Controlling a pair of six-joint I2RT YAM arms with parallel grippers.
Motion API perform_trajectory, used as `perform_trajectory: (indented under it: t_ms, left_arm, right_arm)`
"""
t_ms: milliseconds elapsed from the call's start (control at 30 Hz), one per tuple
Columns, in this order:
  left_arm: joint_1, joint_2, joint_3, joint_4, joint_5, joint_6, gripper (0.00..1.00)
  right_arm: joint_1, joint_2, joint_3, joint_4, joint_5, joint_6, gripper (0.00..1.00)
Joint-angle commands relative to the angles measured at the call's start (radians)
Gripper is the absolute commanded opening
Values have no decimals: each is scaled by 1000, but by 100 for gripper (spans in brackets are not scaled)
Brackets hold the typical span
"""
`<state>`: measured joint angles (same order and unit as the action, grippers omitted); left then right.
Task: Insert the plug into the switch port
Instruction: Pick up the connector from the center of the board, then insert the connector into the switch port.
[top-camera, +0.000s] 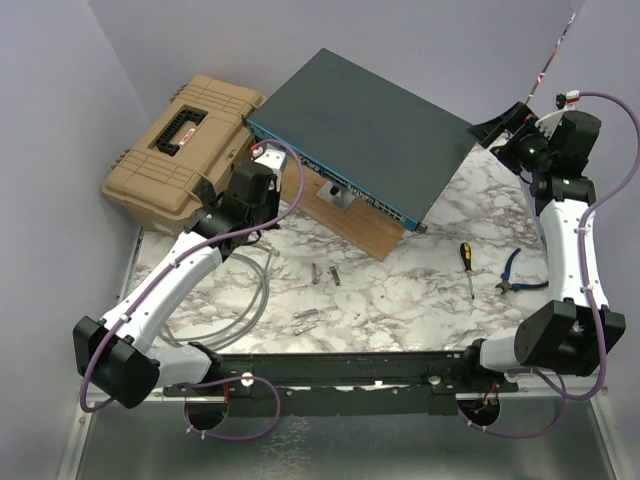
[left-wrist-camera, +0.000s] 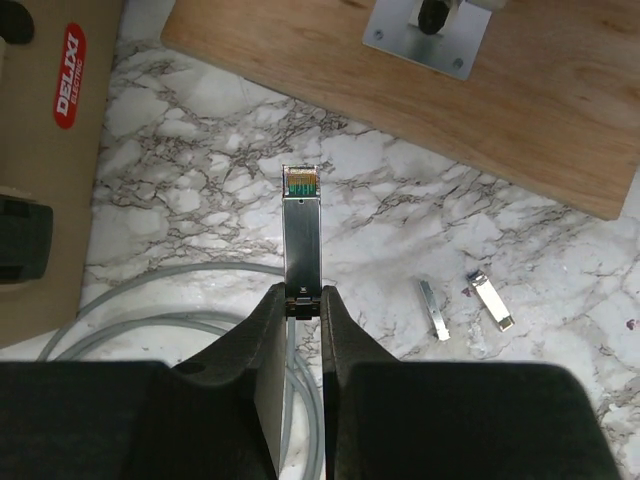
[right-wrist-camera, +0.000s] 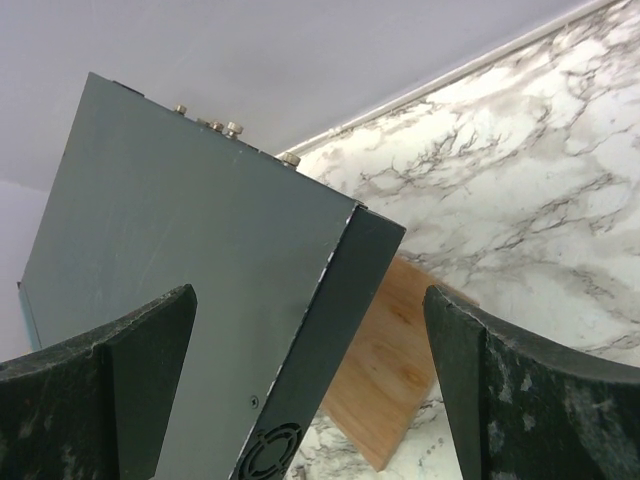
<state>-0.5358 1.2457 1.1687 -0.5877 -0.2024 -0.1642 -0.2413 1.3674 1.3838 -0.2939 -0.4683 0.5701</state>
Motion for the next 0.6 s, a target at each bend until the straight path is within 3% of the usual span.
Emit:
perform_trajectory:
  t_ms: [0, 267, 567]
  left_arm:
    - [13, -20, 77, -43, 56, 48, 0]
    - [25, -9, 133, -61, 117, 94, 0]
    - [86, 3, 158, -54, 281, 159, 0]
  right_arm:
    - [4, 42, -20, 7, -57, 52, 100]
    - [-9, 85, -72, 107, -159, 139, 100]
    - [-35, 132, -191, 376, -323, 315, 100]
